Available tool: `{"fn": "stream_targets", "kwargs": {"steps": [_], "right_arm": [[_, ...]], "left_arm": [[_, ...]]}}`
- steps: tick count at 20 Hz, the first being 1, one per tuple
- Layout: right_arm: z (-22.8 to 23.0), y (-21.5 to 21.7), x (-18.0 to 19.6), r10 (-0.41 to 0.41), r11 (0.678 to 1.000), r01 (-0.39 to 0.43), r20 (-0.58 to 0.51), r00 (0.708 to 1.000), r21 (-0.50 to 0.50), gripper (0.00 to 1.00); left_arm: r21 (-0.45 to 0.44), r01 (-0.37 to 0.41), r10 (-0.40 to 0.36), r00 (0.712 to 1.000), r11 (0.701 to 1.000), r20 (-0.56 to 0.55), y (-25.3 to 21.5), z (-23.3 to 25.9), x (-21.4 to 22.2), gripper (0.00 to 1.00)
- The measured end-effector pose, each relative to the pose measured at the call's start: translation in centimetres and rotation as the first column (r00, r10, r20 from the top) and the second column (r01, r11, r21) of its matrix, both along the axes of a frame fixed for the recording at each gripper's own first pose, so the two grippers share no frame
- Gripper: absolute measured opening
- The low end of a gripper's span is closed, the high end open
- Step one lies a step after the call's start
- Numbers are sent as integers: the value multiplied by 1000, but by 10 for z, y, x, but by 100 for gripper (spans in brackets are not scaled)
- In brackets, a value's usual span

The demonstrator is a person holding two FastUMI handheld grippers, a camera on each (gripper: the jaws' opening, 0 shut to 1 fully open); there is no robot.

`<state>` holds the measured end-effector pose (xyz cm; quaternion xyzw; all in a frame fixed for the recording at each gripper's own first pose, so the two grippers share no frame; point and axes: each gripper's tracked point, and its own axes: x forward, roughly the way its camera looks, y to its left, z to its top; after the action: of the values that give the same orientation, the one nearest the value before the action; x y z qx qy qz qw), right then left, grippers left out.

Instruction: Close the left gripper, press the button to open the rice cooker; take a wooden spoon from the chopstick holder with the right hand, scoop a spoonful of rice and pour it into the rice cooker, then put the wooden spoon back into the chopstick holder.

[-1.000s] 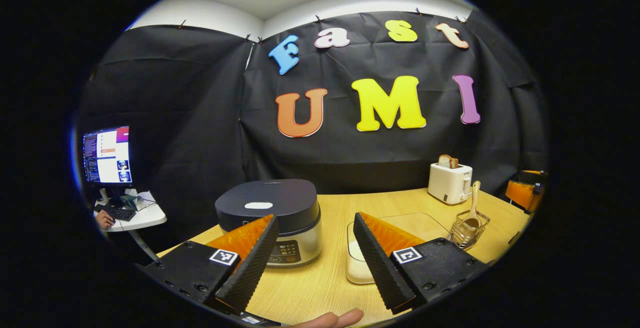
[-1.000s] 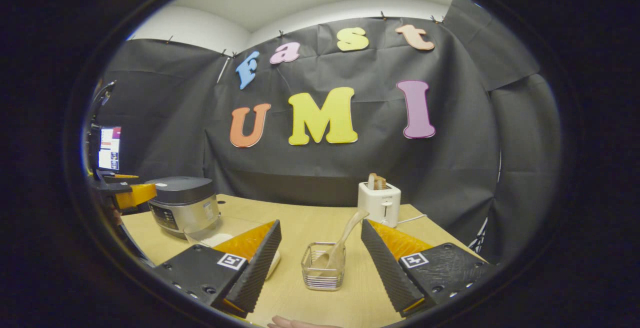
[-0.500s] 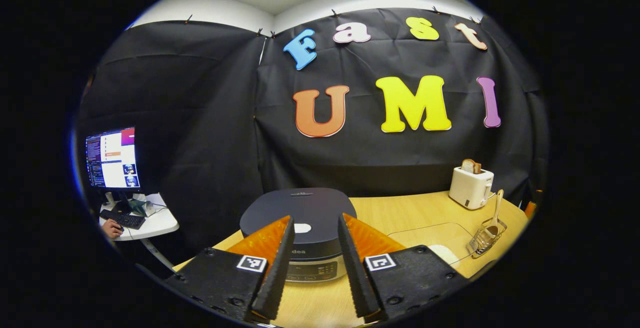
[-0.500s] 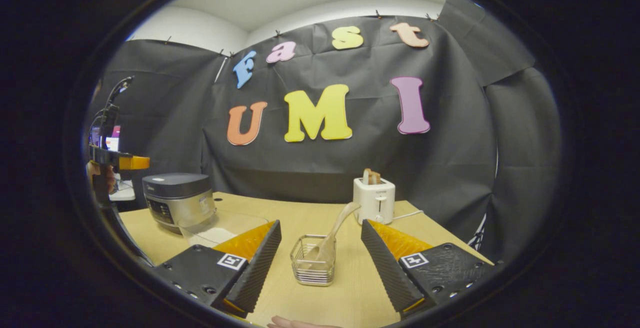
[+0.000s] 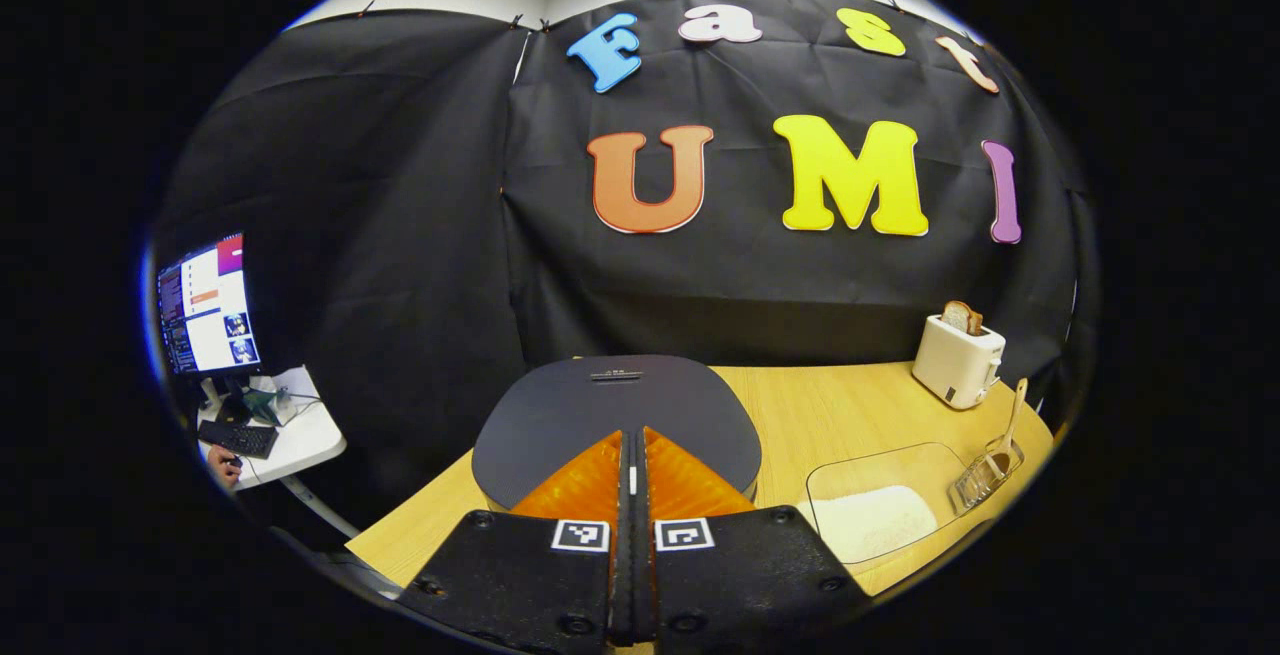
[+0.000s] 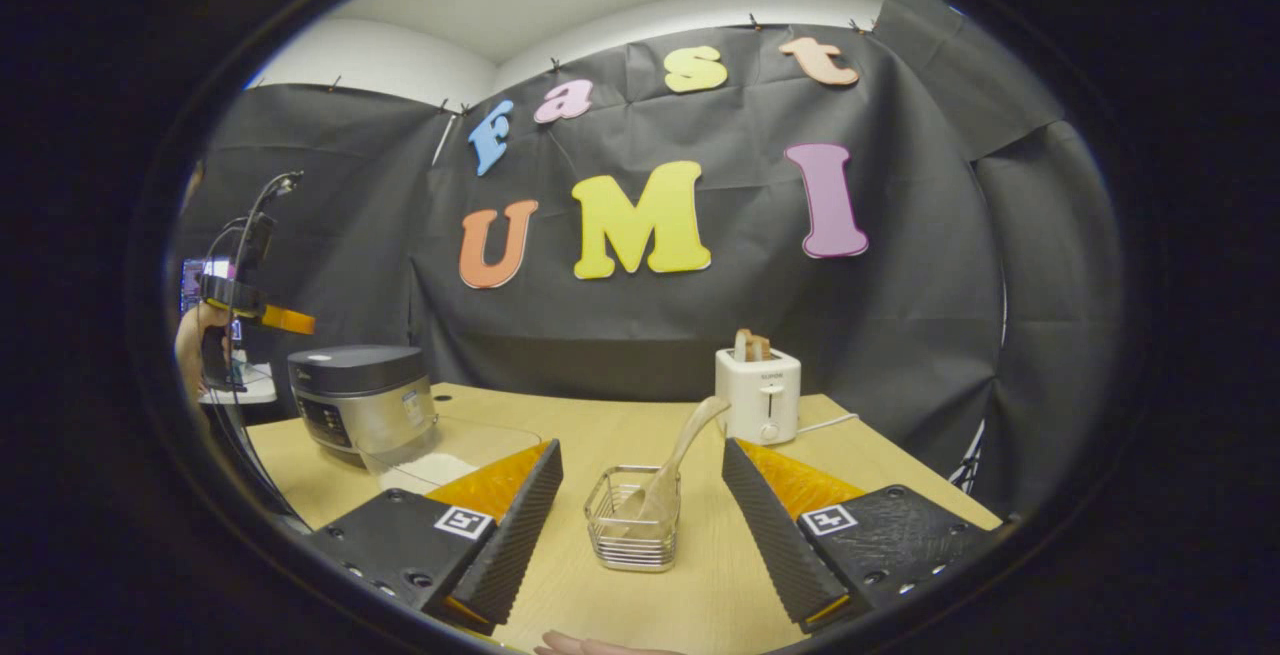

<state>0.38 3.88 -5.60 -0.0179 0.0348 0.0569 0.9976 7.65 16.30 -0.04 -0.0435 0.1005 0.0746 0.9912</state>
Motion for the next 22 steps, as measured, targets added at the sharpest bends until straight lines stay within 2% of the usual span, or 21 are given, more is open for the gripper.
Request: {"fn": "stream_targets", "kwargs": {"steps": [1,2,3,5,7,8,10,11,14,15,16,18,20,22], "right_arm": [[0,0,-1,0,1000,0,1,1000,0,92],[0,0,-1,1,1000,-1,3,1000,0,96],[0,0,-2,0,1000,0,6,1000,0,92],[0,0,-2,2,1000,-2,8,1000,2,96],[-2,0,-1,4,1000,-4,3,1000,1,92],[-3,-1,0,4,1000,-4,-1,1000,3,96],[-4,2,1,10,1000,-10,-9,1000,8,96],[-5,2,0,11,1000,-11,-9,1000,7,92],[-4,2,0,11,1000,-11,-4,1000,7,92],[-5,2,0,12,1000,-12,-5,1000,7,96],[-5,1,-1,11,1000,-11,-6,1000,8,92],[-5,-1,-1,7,1000,-7,-6,1000,9,92],[-5,-3,0,2,1000,-2,-5,1000,18,96],[-8,-5,0,-1,1000,1,-13,1000,31,96]], "left_arm": [[-34,10,-11,1000,999,-29,3,-6,5,3],[-62,17,-20,998,998,-55,5,-10,8,3],[-84,29,-35,996,996,-76,5,-14,11,3],[-112,43,-54,994,993,-99,5,-18,14,3],[-114,39,-52,992,993,-111,10,-22,15,3],[-119,41,-55,991,992,-118,8,-24,15,3],[-115,50,-64,990,992,-122,6,-23,14,3],[-113,57,-70,990,992,-122,4,-23,13,3],[-127,57,-75,986,990,-148,4,-33,12,3],[-126,60,-77,988,990,-134,5,-30,12,3],[-128,65,-85,985,990,-152,5,-33,12,3],[-127,75,-95,982,989,-160,4,-33,11,3],[-121,72,-92,981,990,-169,4,-35,9,3],[-89,67,-82,982,994,-172,4,-37,9,3]]}}
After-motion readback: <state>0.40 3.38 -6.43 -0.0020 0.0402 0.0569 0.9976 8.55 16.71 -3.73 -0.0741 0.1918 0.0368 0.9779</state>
